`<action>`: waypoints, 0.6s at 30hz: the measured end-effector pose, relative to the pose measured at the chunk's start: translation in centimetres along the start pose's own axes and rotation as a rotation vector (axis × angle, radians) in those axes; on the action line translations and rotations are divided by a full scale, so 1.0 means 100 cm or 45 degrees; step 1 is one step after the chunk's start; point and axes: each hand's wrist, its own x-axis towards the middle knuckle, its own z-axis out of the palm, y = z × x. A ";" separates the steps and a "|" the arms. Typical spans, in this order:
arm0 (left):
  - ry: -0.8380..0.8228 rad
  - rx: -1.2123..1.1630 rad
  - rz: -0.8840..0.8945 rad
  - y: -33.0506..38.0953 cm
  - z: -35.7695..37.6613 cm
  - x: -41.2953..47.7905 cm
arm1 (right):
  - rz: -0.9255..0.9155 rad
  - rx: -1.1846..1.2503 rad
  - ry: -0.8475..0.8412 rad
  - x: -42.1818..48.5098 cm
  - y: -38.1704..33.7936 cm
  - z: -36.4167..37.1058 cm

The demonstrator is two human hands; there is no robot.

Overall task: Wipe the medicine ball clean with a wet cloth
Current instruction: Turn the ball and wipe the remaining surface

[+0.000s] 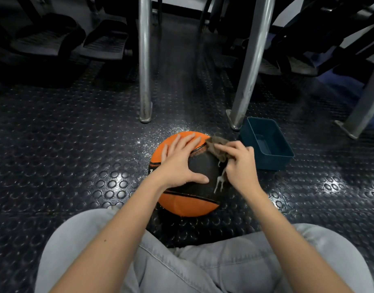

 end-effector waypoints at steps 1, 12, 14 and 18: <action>0.004 -0.005 -0.004 0.001 0.001 0.000 | 0.093 0.036 -0.037 0.013 0.003 0.000; -0.014 -0.014 0.028 -0.013 -0.004 -0.010 | -0.289 0.014 0.080 -0.027 0.000 0.004; -0.046 -0.010 0.032 -0.015 -0.005 -0.010 | -0.027 0.034 0.015 0.002 0.006 0.004; 0.026 -0.042 0.005 -0.014 -0.005 -0.008 | 0.029 0.031 0.046 0.000 -0.004 0.010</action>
